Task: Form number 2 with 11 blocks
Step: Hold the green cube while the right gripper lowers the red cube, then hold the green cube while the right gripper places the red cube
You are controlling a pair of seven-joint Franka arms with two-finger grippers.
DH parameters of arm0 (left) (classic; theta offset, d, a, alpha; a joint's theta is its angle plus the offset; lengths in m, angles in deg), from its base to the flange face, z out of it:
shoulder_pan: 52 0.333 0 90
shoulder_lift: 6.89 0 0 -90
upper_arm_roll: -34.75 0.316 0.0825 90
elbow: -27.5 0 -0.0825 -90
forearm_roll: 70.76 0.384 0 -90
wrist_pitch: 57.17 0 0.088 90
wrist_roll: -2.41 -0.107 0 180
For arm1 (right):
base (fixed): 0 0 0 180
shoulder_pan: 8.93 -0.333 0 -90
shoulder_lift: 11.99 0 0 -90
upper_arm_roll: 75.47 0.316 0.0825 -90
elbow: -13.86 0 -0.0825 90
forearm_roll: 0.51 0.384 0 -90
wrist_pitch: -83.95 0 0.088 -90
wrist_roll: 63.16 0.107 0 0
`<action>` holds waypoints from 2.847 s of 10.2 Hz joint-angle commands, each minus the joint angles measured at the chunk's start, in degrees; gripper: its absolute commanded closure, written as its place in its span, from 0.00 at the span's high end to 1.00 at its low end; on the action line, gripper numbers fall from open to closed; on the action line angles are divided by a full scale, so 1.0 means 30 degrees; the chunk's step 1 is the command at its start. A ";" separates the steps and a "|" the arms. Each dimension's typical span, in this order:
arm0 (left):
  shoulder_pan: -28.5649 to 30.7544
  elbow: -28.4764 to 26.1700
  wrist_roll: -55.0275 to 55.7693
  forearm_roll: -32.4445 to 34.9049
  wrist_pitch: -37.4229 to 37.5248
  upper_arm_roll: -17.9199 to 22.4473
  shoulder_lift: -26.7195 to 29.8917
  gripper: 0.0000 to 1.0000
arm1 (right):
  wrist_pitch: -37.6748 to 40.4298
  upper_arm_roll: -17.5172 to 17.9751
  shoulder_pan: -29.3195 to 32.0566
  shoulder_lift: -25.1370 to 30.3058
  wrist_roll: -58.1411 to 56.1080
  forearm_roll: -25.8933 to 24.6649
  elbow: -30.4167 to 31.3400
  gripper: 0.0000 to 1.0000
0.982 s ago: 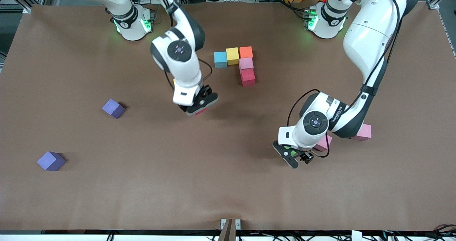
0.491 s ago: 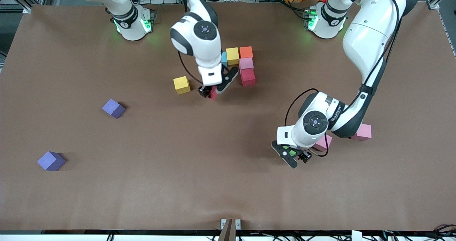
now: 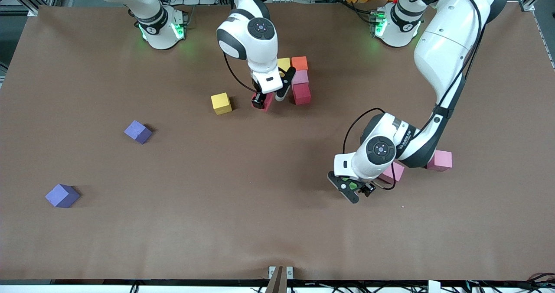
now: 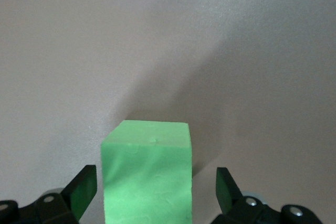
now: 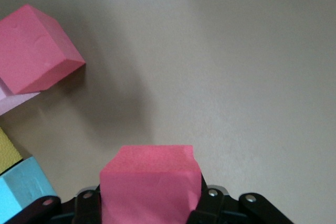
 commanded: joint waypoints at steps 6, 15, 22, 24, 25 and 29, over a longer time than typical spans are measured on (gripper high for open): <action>0.0076 -0.0106 0.0167 0.0000 -0.0263 0.0475 -0.0190 1.00 | -0.2611 0.0156 -0.0844 -0.1812 -0.1036 -0.0119 0.0024 0.57; 0.0252 -0.0018 -0.0155 0.0527 0.0435 0.0330 0.1328 0.14 | -0.3284 0.0830 -0.1430 -0.3483 -0.1009 0.0672 -0.0796 0.57; 0.0077 -0.0047 -0.1034 -0.0498 0.2812 -0.0872 0.3469 0.04 | -0.3284 0.0830 -0.1958 -0.4245 -0.1009 0.0672 -0.1528 0.57; 0.0075 -0.0047 -0.1005 -0.0556 0.3543 -0.0960 0.3822 0.06 | -0.3285 0.0830 -0.2017 -0.4420 -0.1009 0.0672 -0.1674 0.57; 0.0076 -0.0076 -0.1005 -0.0586 0.3633 -0.0961 0.3823 0.07 | -0.3284 0.0830 -0.2133 -0.4421 -0.1038 0.0672 -0.1675 0.57; 0.0193 -0.0135 -0.1005 -0.0586 0.3634 -0.0961 0.3794 0.08 | -0.3284 0.0830 -0.2193 -0.4421 -0.1998 0.0525 -0.1675 0.57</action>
